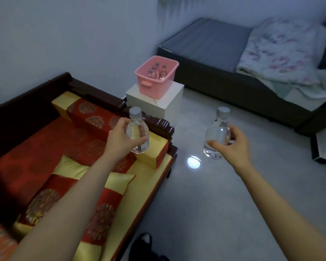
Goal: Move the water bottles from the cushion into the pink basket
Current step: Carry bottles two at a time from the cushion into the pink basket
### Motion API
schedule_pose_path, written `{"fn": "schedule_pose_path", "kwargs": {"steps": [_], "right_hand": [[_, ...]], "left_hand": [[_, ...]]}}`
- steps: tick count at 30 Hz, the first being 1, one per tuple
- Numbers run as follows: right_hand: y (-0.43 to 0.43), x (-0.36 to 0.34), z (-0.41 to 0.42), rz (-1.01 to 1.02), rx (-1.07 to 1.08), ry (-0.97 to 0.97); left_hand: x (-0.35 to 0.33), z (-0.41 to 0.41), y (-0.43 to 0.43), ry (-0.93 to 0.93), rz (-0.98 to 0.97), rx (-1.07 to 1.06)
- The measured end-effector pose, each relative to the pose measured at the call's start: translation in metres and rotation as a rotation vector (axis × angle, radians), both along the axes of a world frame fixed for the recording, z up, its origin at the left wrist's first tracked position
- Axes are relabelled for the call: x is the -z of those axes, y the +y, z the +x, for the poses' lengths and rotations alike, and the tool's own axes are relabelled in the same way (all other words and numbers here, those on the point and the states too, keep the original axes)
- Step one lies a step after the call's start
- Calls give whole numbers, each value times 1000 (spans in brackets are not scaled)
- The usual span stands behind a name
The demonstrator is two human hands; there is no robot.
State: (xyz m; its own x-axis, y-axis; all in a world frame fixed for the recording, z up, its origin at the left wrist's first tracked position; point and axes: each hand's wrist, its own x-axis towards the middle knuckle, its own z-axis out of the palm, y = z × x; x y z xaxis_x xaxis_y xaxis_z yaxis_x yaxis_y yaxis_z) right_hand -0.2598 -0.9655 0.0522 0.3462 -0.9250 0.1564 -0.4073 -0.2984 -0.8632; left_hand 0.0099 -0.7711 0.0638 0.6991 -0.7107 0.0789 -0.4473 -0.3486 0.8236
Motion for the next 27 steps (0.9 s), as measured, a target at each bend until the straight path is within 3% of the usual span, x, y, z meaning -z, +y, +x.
{"fn": "schedule_pose_path", "kwargs": {"steps": [12, 27], "right_hand": [[-166, 23, 18, 27, 36, -9], [-411, 4, 55, 48, -51, 6]], "left_hand": [[17, 13, -198, 8, 38, 82], [13, 43, -445, 42, 43, -22]]}}
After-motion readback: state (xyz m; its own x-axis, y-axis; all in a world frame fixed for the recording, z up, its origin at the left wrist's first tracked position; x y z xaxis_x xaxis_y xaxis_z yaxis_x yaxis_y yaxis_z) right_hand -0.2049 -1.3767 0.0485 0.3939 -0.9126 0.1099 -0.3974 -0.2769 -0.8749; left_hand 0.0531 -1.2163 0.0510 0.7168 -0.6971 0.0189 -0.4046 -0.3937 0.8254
